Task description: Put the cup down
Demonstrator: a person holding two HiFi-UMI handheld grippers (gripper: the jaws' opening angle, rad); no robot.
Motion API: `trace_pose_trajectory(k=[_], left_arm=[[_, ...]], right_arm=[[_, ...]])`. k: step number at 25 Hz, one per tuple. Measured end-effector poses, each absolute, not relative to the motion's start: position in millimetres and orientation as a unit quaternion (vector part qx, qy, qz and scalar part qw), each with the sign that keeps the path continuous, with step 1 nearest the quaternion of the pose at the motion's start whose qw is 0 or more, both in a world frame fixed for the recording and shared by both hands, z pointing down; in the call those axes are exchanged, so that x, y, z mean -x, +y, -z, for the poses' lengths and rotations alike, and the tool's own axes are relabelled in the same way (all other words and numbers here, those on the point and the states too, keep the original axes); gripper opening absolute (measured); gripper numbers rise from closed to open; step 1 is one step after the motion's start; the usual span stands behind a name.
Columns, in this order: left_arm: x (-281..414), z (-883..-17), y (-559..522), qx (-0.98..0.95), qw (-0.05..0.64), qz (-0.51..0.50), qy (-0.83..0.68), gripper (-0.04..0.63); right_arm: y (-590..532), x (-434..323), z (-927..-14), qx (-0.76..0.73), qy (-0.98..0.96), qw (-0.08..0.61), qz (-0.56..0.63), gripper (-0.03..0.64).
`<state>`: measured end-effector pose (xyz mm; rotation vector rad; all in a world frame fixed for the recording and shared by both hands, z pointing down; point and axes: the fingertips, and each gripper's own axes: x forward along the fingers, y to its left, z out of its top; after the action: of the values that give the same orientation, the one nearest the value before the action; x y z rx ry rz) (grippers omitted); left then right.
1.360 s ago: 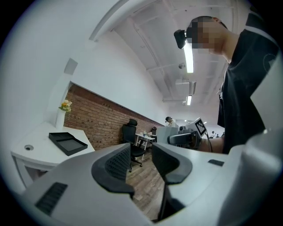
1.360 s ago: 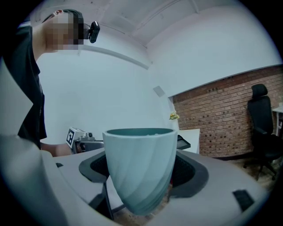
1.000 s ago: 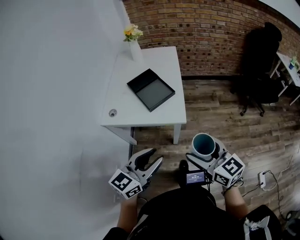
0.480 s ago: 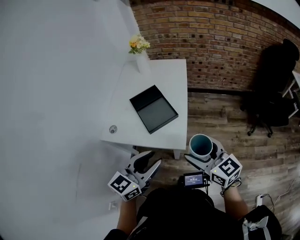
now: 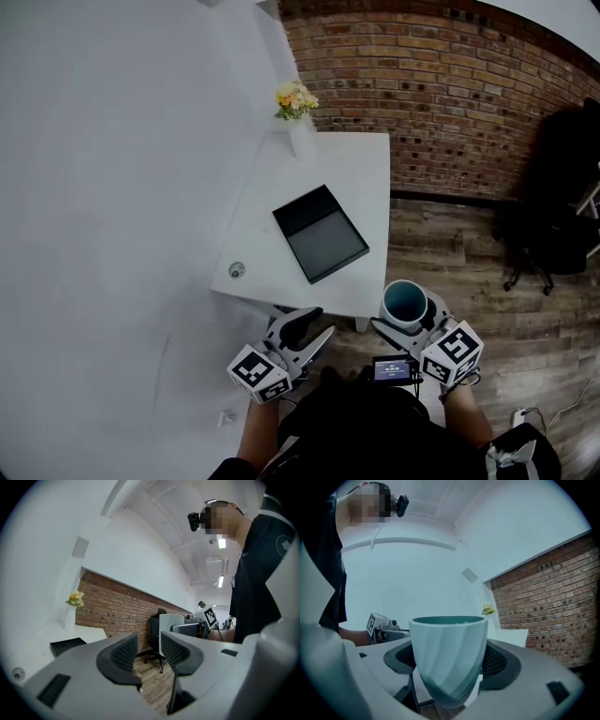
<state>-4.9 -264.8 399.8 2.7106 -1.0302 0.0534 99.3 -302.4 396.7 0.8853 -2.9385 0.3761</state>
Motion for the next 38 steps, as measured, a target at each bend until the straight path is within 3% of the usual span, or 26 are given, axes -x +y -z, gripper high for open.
trace_pose_trajectory(k=[38], left_arm=[[31, -388, -288, -0.938, 0.123, 0.004, -0.325, 0.155]], right_arm=[[-329, -55, -391, -0.285, -0.950, 0.053, -0.114, 0.385]])
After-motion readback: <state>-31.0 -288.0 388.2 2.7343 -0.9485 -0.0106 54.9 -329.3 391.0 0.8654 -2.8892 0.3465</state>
